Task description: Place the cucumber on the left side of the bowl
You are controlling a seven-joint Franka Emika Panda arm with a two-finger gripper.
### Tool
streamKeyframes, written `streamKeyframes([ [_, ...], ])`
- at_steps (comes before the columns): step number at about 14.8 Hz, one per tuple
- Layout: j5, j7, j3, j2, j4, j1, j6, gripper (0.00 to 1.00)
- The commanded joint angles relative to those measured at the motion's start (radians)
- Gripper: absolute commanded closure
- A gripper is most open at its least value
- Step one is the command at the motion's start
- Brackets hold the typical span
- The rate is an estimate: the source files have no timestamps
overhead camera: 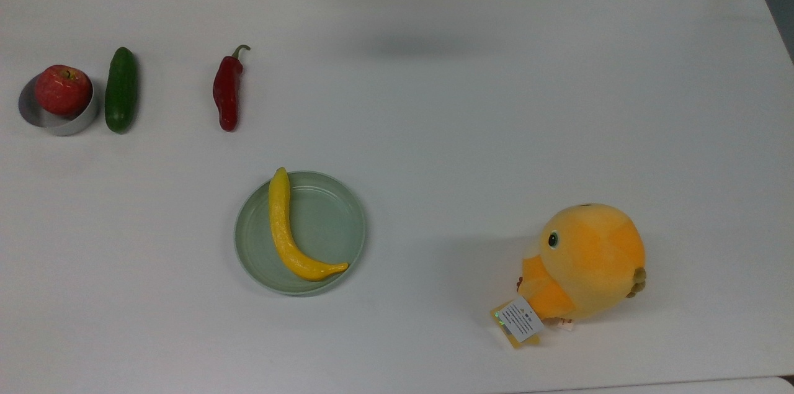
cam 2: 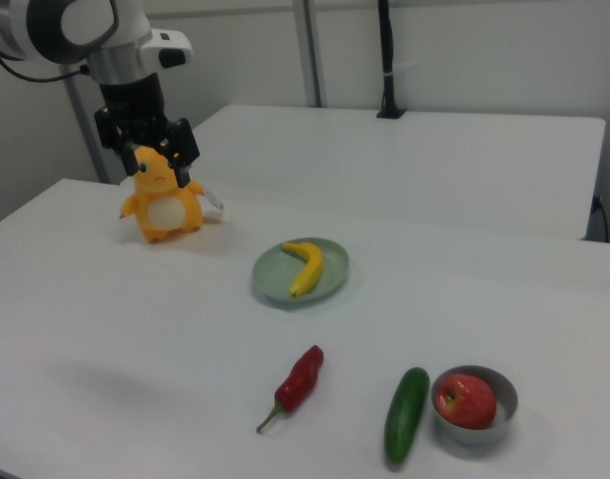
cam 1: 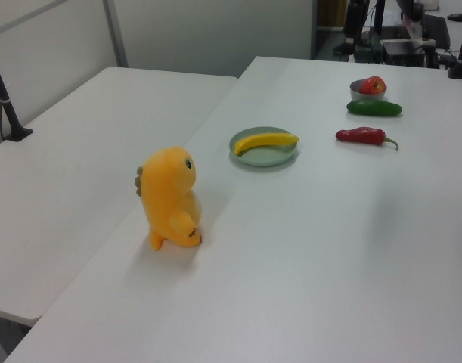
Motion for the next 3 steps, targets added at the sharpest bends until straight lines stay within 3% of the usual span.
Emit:
streamKeyframes([
  [1, -0.013, -0.042, -0.007, -0.011, -0.016, 0.004, 0.025, 0.00],
  [3, -0.013, -0.048, -0.007, -0.011, -0.016, 0.004, 0.024, 0.00],
])
